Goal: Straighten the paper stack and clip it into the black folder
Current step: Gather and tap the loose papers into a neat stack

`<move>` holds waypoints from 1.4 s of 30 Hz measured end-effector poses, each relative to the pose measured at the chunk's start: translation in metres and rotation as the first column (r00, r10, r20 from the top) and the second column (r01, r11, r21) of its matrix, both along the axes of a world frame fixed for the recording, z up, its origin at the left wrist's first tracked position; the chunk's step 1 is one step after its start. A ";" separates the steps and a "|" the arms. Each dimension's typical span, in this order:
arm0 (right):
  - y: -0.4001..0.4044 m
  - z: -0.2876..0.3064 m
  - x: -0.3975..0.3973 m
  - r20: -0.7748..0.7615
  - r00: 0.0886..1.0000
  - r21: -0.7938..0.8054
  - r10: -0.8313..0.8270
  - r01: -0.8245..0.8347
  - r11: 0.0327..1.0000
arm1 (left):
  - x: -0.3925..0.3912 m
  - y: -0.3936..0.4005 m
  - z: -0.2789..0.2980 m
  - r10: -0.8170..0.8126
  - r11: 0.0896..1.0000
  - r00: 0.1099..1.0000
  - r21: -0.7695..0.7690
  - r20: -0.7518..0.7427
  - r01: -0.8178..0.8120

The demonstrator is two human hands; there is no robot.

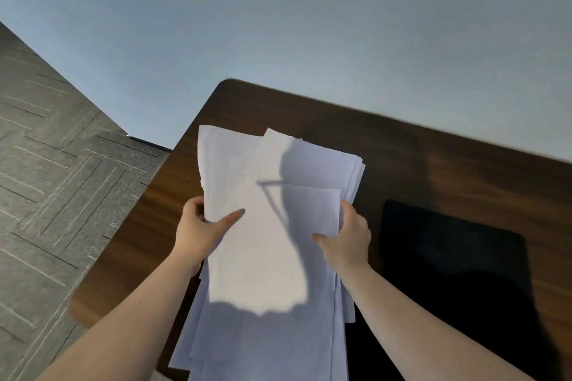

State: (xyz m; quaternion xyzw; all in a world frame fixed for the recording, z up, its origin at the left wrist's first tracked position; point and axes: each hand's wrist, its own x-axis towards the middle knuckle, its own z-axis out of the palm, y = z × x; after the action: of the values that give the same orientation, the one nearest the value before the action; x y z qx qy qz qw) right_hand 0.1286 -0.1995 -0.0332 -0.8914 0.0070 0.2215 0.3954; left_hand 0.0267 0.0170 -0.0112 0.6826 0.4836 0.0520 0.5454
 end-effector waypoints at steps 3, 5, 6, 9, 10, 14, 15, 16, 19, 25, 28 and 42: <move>-0.002 0.001 0.004 -0.082 0.997 0.157 0.009 0.004 0.988 | -0.002 -0.009 -0.013 -0.106 0.994 0.994 -0.034 0.007 0.106; -0.007 0.003 0.009 -0.119 0.993 0.258 0.011 0.020 0.966 | -0.002 -0.017 -0.017 -0.171 0.978 0.983 -0.111 0.067 0.178; -0.010 0.005 0.012 -0.135 0.991 0.293 0.007 0.033 0.956 | -0.002 -0.021 -0.017 -0.183 0.965 0.978 -0.169 0.101 0.198; -0.017 0.008 0.025 -0.238 0.970 0.371 -0.045 0.134 0.919 | -0.001 -0.024 -0.015 -0.225 0.904 0.964 -0.339 0.138 0.260; -0.020 0.008 0.029 -0.279 0.959 0.386 -0.058 0.168 0.907 | -0.001 -0.022 -0.014 -0.234 0.887 0.960 -0.371 0.155 0.276; -0.023 0.009 0.043 -0.366 0.931 0.520 0.001 0.204 0.829 | 0.007 -0.012 0.004 -0.234 0.871 0.942 -0.379 0.242 0.314; -0.022 0.010 0.045 -0.385 0.923 0.560 0.002 0.232 0.796 | 0.010 -0.011 0.009 -0.238 0.869 0.932 -0.369 0.274 0.330; -0.022 0.014 0.048 -0.407 0.913 0.598 0.009 0.260 0.758 | 0.014 -0.010 0.013 -0.236 0.867 0.923 -0.364 0.303 0.341; -0.023 0.028 0.057 -0.407 0.907 0.689 0.105 0.230 0.687 | 0.028 -0.005 0.026 -0.246 0.870 0.901 -0.329 0.357 0.368; -0.027 0.063 0.069 -0.376 0.923 0.702 0.086 0.222 0.677 | 0.050 0.005 0.062 -0.339 0.919 0.892 -0.097 0.299 0.382; -0.019 0.093 0.067 -0.277 0.958 0.740 0.071 0.165 0.652 | 0.057 0.008 0.090 -0.356 0.929 0.871 0.025 0.338 0.370; -0.011 0.151 0.047 0.072 0.996 0.757 0.043 -0.083 0.648 | 0.036 -0.022 0.133 -0.037 0.997 0.851 0.079 0.524 -0.005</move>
State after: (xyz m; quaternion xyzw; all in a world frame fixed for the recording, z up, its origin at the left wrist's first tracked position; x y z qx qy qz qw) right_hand 0.1755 -0.2109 0.1179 -0.6491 -0.1265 0.1965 0.7239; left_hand 0.0624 -0.0054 0.1216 0.6672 0.3085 0.2503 0.6301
